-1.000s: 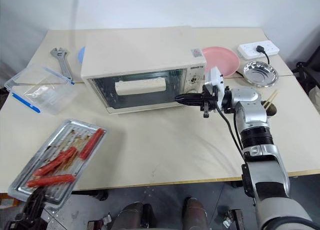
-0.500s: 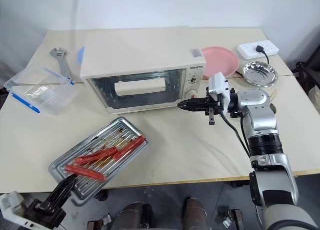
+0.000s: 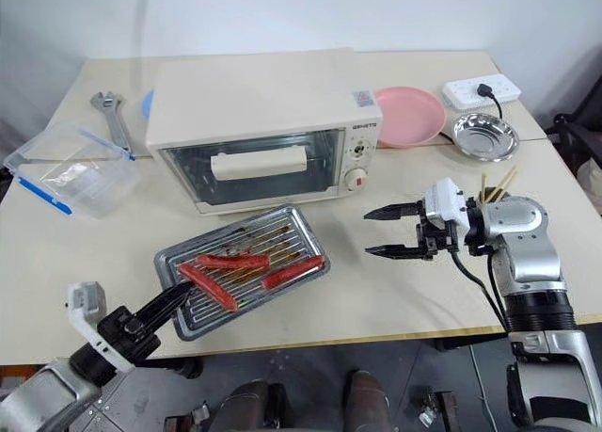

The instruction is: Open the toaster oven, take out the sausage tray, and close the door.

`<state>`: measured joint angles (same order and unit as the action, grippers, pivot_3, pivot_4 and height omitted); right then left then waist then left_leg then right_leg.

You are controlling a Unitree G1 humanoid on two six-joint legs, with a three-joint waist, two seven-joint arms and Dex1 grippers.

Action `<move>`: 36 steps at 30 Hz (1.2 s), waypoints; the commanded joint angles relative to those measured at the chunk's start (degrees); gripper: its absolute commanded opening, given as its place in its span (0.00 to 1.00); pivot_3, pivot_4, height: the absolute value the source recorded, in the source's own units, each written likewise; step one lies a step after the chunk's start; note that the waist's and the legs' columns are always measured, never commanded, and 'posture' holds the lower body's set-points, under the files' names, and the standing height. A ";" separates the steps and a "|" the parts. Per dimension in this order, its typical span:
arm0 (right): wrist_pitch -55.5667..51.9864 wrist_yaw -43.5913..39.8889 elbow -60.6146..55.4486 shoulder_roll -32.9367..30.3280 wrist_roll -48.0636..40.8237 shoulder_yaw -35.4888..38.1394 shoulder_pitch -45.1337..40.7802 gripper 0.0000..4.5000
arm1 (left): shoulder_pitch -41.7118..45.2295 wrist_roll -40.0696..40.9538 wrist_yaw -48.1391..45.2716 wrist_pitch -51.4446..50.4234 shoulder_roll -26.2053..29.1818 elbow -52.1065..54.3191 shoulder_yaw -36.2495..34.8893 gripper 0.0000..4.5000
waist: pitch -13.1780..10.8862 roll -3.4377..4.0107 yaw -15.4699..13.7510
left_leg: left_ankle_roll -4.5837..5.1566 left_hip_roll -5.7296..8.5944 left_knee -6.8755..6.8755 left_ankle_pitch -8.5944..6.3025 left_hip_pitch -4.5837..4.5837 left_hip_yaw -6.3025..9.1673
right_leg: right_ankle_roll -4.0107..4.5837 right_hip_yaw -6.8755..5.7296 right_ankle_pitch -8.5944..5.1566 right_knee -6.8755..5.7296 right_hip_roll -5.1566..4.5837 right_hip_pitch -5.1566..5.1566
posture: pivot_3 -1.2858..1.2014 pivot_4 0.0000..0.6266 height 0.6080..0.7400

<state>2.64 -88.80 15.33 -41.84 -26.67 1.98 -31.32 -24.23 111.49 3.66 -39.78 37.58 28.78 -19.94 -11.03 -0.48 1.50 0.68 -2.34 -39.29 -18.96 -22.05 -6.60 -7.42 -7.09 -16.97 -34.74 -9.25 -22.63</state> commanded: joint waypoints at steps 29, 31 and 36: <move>4.37 4.29 -4.97 -4.30 -1.01 8.22 10.05 1.00 | 46.88 -23.28 -9.54 -28.68 -6.09 -40.16 16.42 0.39 | 0.01 0.04 -2.97 | -0.19 0.08 0.07 0.26 0.21 -0.31 | -0.22 0.13 0.11 -0.21 0.04 0.07 | 0.52 0.24 1.00; 4.46 4.50 -4.87 -4.29 -0.94 8.17 9.95 1.00 | 47.24 -24.99 -9.40 -29.08 -7.16 -41.05 15.61 0.53 | 0.01 0.04 -3.02 | -0.19 0.12 0.07 0.25 0.21 -0.31 | -0.24 0.13 0.13 -0.20 0.02 0.08 | 0.52 0.24 1.00; 4.78 4.67 -3.73 -4.22 -0.52 7.68 8.74 1.00 | 46.88 -27.54 -8.60 -30.23 -8.05 -41.13 12.22 0.85 | 0.01 0.04 -3.07 | -0.12 0.20 0.07 0.33 0.27 -0.27 | -0.28 0.12 0.15 -0.21 -0.08 0.21 | 0.52 0.24 1.00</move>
<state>6.34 -84.24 11.82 -44.80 -26.86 7.87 -21.67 23.55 87.81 -6.49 -69.86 29.73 -11.32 -7.80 -11.02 -0.44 -1.57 0.57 -2.14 -39.22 -18.61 -21.72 -6.86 -7.72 -6.94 -16.81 -34.96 -9.35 -22.38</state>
